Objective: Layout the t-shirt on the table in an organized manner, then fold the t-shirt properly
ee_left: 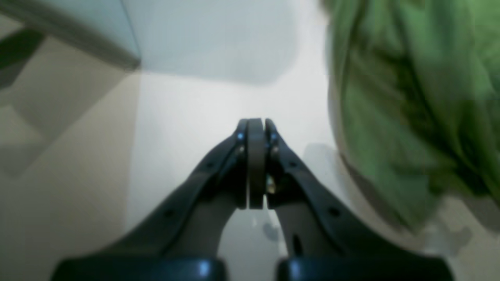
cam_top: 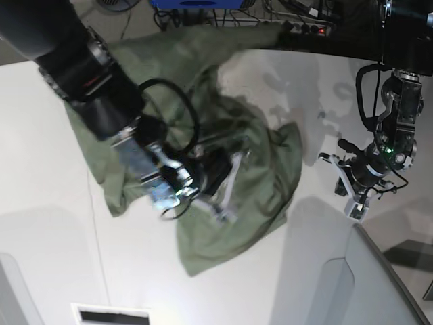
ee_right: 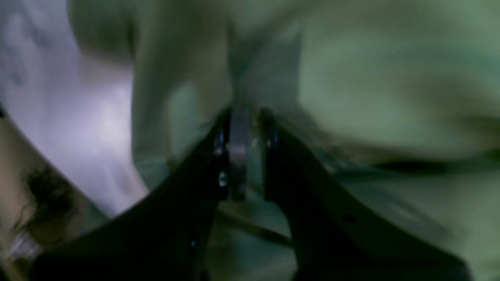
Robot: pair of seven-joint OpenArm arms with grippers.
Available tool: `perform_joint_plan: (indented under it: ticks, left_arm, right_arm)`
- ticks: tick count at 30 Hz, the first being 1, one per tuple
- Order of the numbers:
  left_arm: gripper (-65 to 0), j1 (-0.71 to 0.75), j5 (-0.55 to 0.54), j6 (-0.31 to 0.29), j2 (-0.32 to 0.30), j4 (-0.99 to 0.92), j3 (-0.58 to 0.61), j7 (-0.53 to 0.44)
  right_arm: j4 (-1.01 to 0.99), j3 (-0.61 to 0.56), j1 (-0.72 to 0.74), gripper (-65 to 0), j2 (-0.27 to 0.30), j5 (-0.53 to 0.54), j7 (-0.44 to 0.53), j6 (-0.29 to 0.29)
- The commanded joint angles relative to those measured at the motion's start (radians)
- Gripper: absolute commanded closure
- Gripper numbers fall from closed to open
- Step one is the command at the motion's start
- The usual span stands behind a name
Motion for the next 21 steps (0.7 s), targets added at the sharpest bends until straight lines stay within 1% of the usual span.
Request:
perform_joint_plan:
  ticks: [1, 4, 5, 7, 9, 12, 14, 16, 17, 18, 19, 21]
  left_arm:
    - [0.0, -0.041, -0.005, 0.007, 0.007, 0.014, 0.006, -0.026]
    - [0.0, -0.070, -0.005, 0.007, 0.045, -0.011, 0.044, -0.026]
    - [0.0, -0.087, -0.005, 0.007, 0.063, -0.023, 0.070, -0.026]
    - [0.0, -0.118, -0.005, 0.007, 0.103, -0.055, 0.118, -0.027]
    - [0.0, -0.154, -0.005, 0.007, 0.143, -0.109, 0.167, -0.027]
    - [0.0, -0.227, -0.004, 0.009, 0.205, -0.253, 0.245, -0.049]
    - [0.0, -0.260, -0.004, 0.010, 0.228, -0.378, 0.300, -0.139]
    - [0.0, -0.283, -0.004, 0.021, 0.231, -0.485, 0.352, -0.233]
    - [0.0, -0.294, -0.004, 0.042, 0.232, -0.537, 0.381, -0.273]
    - [0.0, -0.303, -0.004, 0.067, 0.234, -0.580, 0.408, -0.304]
    - [0.0, -0.309, -0.004, 0.092, 0.231, -0.620, 0.434, -0.331]
    - [0.0, -0.317, -0.005, 0.107, 0.229, -0.674, 0.457, -0.365]
  right_arm:
    - [0.073, 0.064, 0.023, -5.6, 0.040, -0.007, 0.010, -0.048]
    - [0.220, 0.239, -0.043, -5.6, 0.098, -0.010, -0.055, -0.159]
    - [0.266, 0.289, -0.068, -5.6, 0.114, -0.011, -0.075, -0.185]
    - [0.339, 0.361, -0.114, -5.6, 0.135, -0.011, -0.122, -0.216]
    - [0.378, 0.407, -0.151, -5.6, 0.143, -0.010, -0.170, -0.226]
    - [0.420, 0.463, -0.223, -5.6, 0.138, -0.008, -0.228, -0.226]
    - [0.481, 0.487, -0.289, -5.6, 0.135, -0.008, -0.243, -0.226]
    - [0.564, 0.495, -0.355, -5.6, 0.135, -0.007, -0.245, -0.232]
    - [0.615, 0.495, -0.389, -5.4, 0.135, -0.013, -0.254, -0.254]
    - [0.661, 0.495, -0.418, -5.4, 0.140, -0.013, -0.266, -0.292]
    - [0.702, 0.496, -0.444, -5.4, 0.143, -0.013, -0.276, -0.344]
    - [0.761, 0.502, -0.494, -5.4, 0.152, -0.008, -0.293, -0.430]
